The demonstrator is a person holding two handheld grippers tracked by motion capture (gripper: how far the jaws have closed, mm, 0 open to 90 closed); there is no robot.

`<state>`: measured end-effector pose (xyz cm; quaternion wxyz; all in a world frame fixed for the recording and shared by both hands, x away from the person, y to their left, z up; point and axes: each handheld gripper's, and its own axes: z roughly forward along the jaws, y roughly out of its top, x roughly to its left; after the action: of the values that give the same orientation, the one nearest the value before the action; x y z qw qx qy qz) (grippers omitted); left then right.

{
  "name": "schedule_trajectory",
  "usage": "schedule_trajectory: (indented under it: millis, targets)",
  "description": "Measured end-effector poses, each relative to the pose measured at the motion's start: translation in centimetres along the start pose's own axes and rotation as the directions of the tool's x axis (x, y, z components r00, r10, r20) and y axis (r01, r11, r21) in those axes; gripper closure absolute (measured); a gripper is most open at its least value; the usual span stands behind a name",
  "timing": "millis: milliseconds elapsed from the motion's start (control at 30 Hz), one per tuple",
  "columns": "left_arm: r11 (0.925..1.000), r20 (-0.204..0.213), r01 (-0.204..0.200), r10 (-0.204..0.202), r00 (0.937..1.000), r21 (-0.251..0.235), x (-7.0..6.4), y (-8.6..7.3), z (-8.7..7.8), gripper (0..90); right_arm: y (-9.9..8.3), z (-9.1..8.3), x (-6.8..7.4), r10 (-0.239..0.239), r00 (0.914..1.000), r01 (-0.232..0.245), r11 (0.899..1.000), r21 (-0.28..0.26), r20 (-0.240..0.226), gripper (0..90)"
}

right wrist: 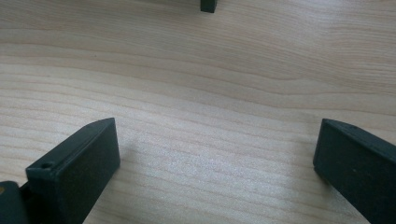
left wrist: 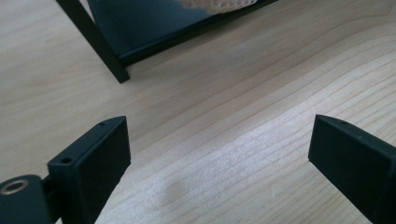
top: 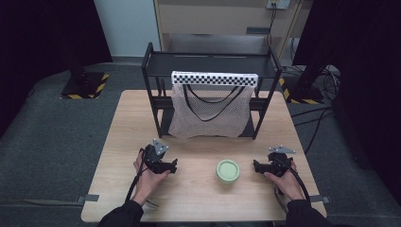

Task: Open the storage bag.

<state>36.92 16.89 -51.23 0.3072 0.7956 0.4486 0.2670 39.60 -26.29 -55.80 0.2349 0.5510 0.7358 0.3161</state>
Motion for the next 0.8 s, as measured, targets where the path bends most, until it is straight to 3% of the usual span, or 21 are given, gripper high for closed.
schedule_trajectory:
  millis: [333,467,800]
  targets:
    - [0.9940,-0.024,-0.085,0.083,0.9962,-0.069,-0.2,1.1,-1.0,5.6,0.0,0.0,0.0,0.000,1.0000,0.000,1.000,0.000,0.000,0.8]
    - [0.9837,-0.050,-0.145,0.140,0.9889,-0.107,-0.4,1.7,-1.7,5.6,0.0,0.0,0.0,0.000,1.0000,0.000,1.000,0.000,0.000,0.8]
    - [0.9681,-0.065,-0.205,0.198,0.9781,-0.144,-0.8,2.4,-2.4,5.8,0.0,0.0,0.0,0.000,1.0000,0.000,1.000,0.001,0.000,0.7]
